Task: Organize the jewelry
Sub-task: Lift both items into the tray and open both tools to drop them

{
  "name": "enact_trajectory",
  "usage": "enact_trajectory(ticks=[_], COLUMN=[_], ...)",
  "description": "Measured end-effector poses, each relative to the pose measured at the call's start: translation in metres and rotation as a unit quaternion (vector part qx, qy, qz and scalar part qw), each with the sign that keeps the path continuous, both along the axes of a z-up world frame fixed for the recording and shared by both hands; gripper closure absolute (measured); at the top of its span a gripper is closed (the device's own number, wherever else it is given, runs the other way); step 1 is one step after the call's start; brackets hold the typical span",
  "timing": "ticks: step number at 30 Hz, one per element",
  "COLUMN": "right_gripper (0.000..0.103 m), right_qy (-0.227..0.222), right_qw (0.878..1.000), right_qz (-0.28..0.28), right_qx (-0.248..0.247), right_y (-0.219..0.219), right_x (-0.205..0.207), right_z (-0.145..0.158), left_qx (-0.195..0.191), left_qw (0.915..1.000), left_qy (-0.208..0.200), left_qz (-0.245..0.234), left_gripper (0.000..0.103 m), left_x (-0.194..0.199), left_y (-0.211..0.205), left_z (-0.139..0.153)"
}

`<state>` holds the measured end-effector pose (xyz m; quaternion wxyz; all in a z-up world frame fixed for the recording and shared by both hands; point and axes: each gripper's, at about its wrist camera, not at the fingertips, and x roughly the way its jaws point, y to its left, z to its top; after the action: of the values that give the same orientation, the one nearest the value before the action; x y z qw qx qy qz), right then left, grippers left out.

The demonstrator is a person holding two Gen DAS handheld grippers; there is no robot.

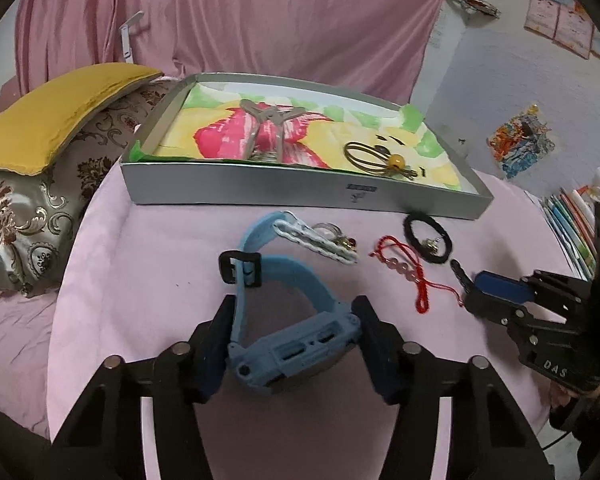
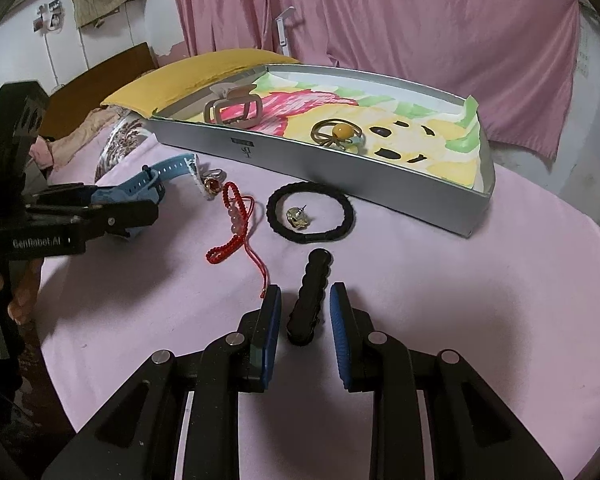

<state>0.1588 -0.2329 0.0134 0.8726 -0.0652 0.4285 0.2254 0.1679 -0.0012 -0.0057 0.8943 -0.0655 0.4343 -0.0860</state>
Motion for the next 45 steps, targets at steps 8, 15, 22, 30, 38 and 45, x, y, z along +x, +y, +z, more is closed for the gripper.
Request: enact_trajectory(ticks=[8,15,22,30,38,45], right_gripper=[0.089,0.090,0.090,0.090,0.090,0.090], right_qy=[-0.011,-0.040,-0.145,-0.308,-0.347,-0.307], right_qw=[1.000,0.999,0.988,0.946,0.931,0.944], right_qz=[0.010,-0.004,-0.017,-0.034,-0.054,-0.066], right_qx=[0.002,0.036,0.057,0.091,0.099,0.102], right_y=[-0.002,-0.011,-0.016,-0.015,-0.013,-0.004], right_x=[-0.014,-0.032,-0.056,-0.067,-0.033,0.026], right_z=[0.000,0.004,0.035,0.080,0.098,0.092], left_qx=[0.007,-0.052,-0.054,-0.027,-0.004,-0.016], left_qw=[0.9991,0.9949,0.9862,0.9620,0.9423,0.9540], left_qy=[-0.033,-0.069,-0.152,-0.268,-0.334,-0.299], left_qz=[-0.027,-0.052,-0.039,-0.042,-0.027,-0.011], left_gripper=[0.049,0.049,0.049,0.049,0.049,0.049], left_x=[-0.030,-0.052,-0.058,-0.048,-0.012,0.040], left_y=[-0.016,-0.022,-0.027,-0.041,-0.047,-0.040], left_z=[0.000,-0.001,0.024,0.064,0.090,0.085])
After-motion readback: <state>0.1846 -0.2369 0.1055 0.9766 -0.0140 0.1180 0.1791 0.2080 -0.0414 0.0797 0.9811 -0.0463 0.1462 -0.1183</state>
